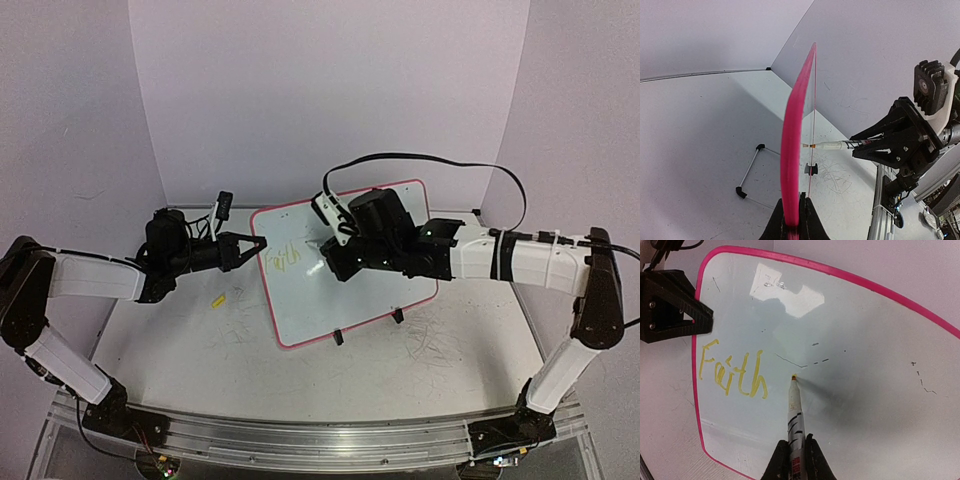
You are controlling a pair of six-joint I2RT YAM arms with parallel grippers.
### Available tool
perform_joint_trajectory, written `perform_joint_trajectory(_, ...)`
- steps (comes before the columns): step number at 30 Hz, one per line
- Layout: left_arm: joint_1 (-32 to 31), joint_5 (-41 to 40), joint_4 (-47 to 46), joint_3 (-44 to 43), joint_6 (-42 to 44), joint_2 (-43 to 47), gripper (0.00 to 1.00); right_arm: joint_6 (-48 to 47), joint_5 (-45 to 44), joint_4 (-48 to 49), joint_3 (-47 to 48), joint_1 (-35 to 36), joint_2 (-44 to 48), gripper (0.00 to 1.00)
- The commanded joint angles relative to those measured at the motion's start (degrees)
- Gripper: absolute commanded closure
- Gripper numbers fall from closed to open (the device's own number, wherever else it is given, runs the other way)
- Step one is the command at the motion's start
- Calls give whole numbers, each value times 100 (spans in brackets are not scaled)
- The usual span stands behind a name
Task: Write a sentence on the whiteboard
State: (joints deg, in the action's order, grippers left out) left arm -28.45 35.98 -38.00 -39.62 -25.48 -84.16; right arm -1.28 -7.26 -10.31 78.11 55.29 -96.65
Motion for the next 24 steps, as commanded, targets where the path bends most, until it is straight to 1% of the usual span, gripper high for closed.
perform_joint_trajectory(1,27,-212,96,15,307,52,100,39,72,143,-128,1,379,100)
perform_joint_trajectory(9,23,-215,98,14,304,67,100,45,243,126,-149,2,220,100)
perform_joint_trajectory(24,20,-166,99,-6,311,23,100,49,-3,143,11,1,-31,100)
